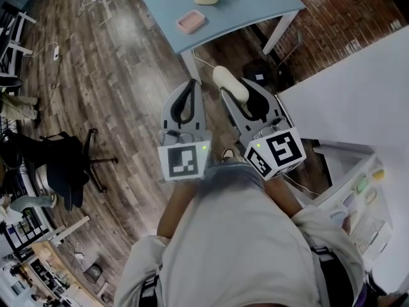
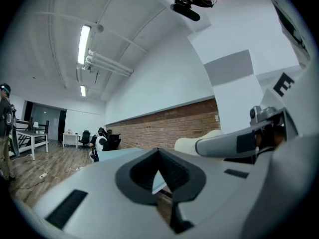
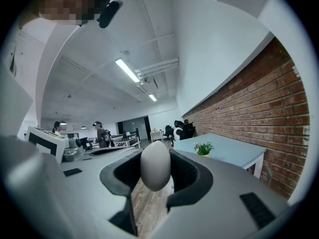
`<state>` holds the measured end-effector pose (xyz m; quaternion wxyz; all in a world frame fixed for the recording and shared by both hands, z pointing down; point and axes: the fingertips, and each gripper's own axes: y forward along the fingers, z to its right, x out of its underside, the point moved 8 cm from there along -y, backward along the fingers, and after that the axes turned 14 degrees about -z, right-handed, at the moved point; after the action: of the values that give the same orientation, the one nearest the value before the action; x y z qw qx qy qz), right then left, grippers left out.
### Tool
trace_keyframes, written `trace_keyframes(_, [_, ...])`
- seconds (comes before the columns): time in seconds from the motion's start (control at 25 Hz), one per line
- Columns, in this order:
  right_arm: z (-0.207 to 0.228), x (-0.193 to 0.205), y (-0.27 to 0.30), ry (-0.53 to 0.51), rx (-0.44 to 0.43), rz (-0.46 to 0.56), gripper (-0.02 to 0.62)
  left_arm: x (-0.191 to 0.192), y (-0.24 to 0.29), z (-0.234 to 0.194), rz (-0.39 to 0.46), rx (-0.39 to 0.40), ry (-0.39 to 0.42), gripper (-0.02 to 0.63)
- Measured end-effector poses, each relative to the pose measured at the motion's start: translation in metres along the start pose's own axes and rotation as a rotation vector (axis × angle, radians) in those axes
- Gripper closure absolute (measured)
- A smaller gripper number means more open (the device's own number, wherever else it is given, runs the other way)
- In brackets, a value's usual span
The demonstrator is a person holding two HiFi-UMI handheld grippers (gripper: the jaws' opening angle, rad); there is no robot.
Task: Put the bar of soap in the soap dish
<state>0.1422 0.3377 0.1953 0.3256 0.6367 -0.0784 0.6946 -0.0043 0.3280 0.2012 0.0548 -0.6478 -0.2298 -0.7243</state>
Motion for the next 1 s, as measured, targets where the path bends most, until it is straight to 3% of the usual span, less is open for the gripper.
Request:
trace_keyframes(0.72, [-0.036,-0.03,0.092,-0.043,0.089,0.0,0.436,-0.006,0.039,-0.099,0.02,0.08,0.007,0.603])
trace_keyframes(1.0, [-0.045,-0.035,0.109,-0.057,0.109,-0.005,0.436,-0.003,0.042,-0.116,0.013,0.105,0.007,0.603])
